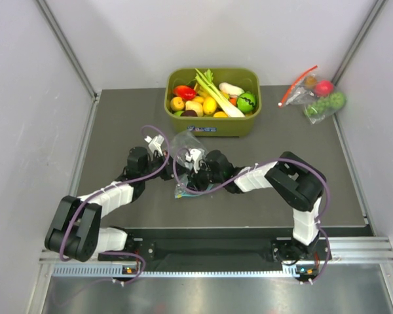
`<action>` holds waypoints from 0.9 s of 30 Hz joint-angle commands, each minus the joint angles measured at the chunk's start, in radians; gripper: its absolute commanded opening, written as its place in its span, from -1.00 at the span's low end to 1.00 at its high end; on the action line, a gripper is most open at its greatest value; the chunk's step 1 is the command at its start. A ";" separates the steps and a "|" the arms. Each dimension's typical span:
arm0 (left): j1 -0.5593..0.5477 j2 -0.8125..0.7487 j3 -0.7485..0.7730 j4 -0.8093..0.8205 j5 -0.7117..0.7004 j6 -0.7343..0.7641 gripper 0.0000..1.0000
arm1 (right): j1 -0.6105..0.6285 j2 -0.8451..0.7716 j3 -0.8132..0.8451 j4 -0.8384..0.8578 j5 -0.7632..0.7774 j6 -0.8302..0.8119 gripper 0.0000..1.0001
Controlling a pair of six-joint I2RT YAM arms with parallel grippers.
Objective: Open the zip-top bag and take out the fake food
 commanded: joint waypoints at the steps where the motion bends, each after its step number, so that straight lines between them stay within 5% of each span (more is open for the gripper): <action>1: -0.004 -0.014 -0.001 0.060 0.022 0.004 -1.00 | 0.050 0.020 0.018 -0.106 0.118 -0.052 -0.14; 9: -0.004 -0.027 -0.005 -0.003 -0.033 0.051 -1.00 | 0.071 -0.012 -0.028 -0.115 0.212 -0.065 -0.92; 27: -0.004 -0.038 0.019 -0.207 -0.311 0.193 -1.00 | 0.073 -0.460 -0.103 -0.420 0.407 -0.033 -0.97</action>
